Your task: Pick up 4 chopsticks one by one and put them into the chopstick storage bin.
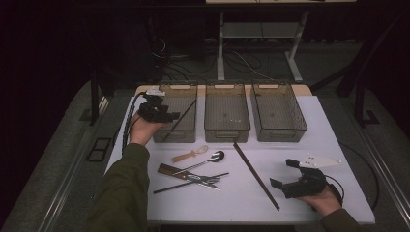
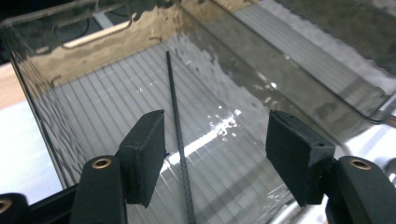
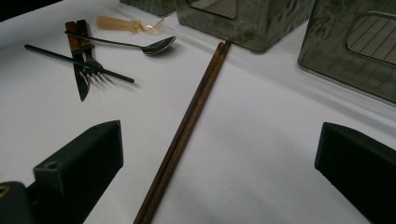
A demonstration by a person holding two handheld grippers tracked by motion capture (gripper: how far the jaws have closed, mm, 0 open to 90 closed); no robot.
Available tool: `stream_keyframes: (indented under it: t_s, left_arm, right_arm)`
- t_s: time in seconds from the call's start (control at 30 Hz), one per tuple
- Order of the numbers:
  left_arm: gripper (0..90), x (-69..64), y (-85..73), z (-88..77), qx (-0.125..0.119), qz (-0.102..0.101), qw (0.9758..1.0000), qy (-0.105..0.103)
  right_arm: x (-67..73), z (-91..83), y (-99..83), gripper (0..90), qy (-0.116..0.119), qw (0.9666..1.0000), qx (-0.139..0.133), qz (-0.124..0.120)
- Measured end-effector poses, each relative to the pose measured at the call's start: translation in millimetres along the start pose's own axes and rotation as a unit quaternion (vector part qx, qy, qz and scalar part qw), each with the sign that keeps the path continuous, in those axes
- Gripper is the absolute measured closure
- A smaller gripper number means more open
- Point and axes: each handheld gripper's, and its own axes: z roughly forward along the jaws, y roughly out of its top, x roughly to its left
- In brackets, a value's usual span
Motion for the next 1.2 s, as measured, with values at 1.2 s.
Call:
stream_keyframes:
  t_s: [1.2]
  left_arm:
    - [16.4, -80.2, -64.1, -41.2, -0.044, 0.06, 0.991, -0.111]
  right_arm:
    - [-0.2, 0.0, -1.0, 0.8, -0.004, 1.0, -0.002, 0.004]
